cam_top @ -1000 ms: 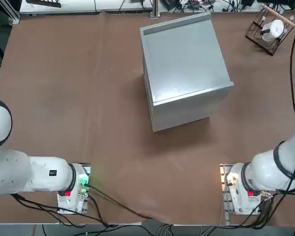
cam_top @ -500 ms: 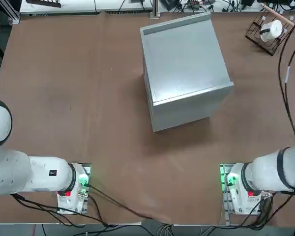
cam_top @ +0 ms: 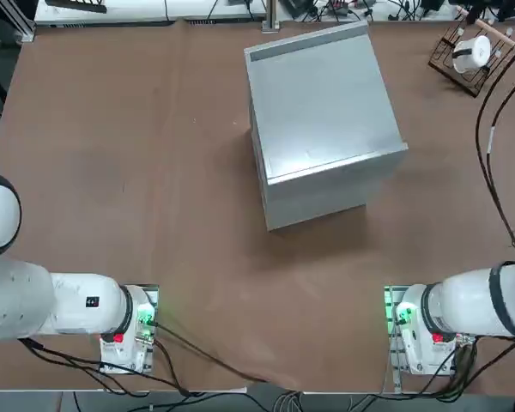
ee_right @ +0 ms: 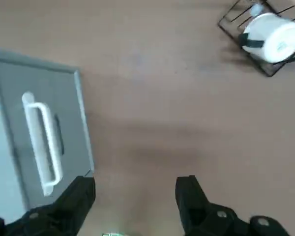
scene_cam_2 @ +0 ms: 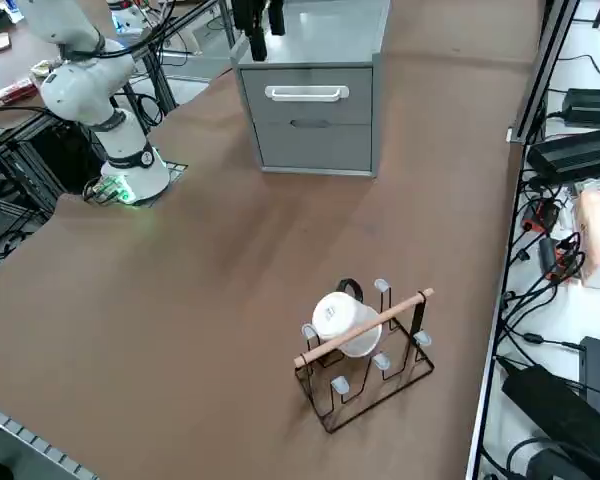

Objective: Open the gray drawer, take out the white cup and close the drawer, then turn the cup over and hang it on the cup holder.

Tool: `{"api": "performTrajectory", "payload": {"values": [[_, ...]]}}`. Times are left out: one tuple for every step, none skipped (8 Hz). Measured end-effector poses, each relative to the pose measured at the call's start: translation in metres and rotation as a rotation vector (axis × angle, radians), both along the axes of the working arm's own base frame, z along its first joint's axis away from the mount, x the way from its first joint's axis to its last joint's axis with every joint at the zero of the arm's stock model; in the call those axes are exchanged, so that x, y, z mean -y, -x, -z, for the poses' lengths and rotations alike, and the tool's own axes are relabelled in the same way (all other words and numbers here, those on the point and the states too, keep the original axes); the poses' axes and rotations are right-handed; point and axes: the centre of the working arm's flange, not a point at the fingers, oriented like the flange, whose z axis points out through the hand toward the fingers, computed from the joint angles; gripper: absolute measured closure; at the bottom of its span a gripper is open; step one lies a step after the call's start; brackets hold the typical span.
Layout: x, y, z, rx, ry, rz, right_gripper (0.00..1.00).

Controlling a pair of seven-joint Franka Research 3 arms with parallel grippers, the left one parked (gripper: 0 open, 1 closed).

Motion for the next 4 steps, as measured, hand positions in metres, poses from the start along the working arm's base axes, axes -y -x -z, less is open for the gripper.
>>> {"api": "performTrajectory", "payload": {"values": [[-0.012,0.009,0.001,-0.005,0.000,-0.017,0.00],[-0.019,0.016,0.000,-0.006,0.000,-0.027,0.00],[-0.021,0.019,-0.001,-0.001,0.000,-0.031,0.00],[-0.022,0.019,-0.002,0.003,0.000,-0.033,0.00]]}}
